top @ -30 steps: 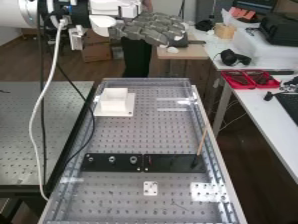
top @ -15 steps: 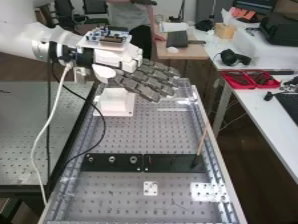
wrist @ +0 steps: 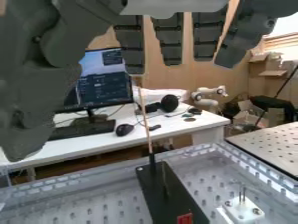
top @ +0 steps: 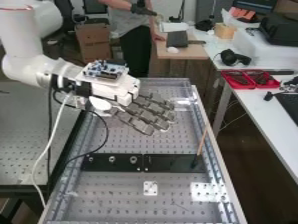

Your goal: Grab the pcb board and place it in the clear container

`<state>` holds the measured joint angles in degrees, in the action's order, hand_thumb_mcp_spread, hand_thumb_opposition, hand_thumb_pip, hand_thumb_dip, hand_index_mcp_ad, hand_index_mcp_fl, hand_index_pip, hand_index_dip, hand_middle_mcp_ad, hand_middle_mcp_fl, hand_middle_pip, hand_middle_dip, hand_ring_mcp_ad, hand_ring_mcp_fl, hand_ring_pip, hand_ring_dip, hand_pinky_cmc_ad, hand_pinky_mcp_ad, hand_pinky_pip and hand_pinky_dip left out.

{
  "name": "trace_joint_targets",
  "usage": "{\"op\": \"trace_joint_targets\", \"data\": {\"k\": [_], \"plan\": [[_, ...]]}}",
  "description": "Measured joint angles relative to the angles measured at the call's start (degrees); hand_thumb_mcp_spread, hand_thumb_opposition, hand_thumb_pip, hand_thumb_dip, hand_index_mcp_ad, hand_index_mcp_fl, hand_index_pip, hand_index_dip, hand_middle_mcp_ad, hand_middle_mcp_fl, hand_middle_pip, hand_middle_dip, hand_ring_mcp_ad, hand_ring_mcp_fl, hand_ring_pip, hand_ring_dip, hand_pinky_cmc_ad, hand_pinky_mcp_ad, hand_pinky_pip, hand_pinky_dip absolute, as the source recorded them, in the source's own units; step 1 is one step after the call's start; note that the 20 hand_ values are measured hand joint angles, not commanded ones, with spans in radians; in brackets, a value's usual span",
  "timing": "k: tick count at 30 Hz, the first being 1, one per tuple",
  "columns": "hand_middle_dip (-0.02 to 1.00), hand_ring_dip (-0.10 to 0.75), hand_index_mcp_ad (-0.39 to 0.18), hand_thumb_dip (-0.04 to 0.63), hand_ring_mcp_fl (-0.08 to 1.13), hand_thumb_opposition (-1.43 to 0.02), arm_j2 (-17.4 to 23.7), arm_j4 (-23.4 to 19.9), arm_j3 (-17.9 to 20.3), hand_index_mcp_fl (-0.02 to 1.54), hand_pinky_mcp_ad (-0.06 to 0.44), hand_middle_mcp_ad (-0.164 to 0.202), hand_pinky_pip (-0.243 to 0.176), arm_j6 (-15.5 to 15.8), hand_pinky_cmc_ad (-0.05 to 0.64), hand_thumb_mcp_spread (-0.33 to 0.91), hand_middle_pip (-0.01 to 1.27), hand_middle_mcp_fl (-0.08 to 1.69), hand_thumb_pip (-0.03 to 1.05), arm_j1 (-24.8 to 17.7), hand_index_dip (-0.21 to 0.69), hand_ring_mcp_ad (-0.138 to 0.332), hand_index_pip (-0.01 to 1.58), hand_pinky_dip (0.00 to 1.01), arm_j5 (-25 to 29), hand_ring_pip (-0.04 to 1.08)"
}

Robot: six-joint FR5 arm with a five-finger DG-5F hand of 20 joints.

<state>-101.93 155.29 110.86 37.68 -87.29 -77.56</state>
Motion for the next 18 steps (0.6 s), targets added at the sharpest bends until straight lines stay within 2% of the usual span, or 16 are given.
{"op": "trace_joint_targets", "data": {"k": [3, 4, 6, 8, 13, 16, 18], "plan": [[0.08, -0.047, -0.035, 0.054, 0.02, -0.7, -1.15, -0.95, 0.21, 0.27, 0.215, 0.154, -0.122, 0.38, 0.316, 0.41, 0.16, 0.02, 0.3, 0.38, 0.166, 0.222, 0.1, 0.27, 0.47, 0.08], [0.08, -0.047, -0.04, 0.051, 0.02, -0.69, -1.56, -1.5, 0.32, 0.28, 0.199, 0.154, -0.122, 0.54, 0.314, 0.43, 0.16, 0.02, 0.3, 0.54, 0.171, 0.223, 0.1, 0.25, 0.64, 0.08], [0.08, -0.047, -0.049, 0.082, 0.02, -0.71, -2.19, -2.4, 0.51, 0.29, 0.195, 0.155, -0.122, 0.81, 0.314, 0.45, 0.15, 0.02, 0.31, 0.76, 0.171, 0.227, 0.12, 0.23, 0.88, 0.08], [0.09, -0.047, -0.056, 0.096, 0.02, -0.71, -2.81, -3.44, 0.7, 0.31, 0.192, 0.157, -0.122, 1.17, 0.316, 0.46, 0.16, 0.01, 0.32, 0.99, 0.171, 0.229, 0.2, 0.21, 1.01, 0.08], [0.09, -0.045, -0.073, 0.113, 0.02, -0.73, -4.61, -4.93, 0.88, 0.31, 0.197, 0.138, -0.122, 1.69, 0.312, 0.47, 0.15, 0.01, 0.33, 1.65, 0.171, 0.195, 0.47, 0.19, 0.75, 0.08], [0.09, -0.045, -0.087, 0.126, 0.0, -0.74, -5.34, -5.72, 0.84, 0.24, 0.195, 0.138, -0.122, 2.03, 0.312, 0.5, 0.15, 0.01, 0.33, 1.97, 0.171, 0.199, 0.61, 0.19, 0.22, 0.08], [0.09, -0.044, -0.087, 0.127, 0.0, -0.74, -6.0, -6.12, 0.79, 0.24, 0.197, 0.138, -0.122, 2.55, 0.312, 0.5, 0.15, 0.01, 0.33, 2.25, 0.171, 0.178, 0.72, 0.19, -0.43, 0.08]]}}
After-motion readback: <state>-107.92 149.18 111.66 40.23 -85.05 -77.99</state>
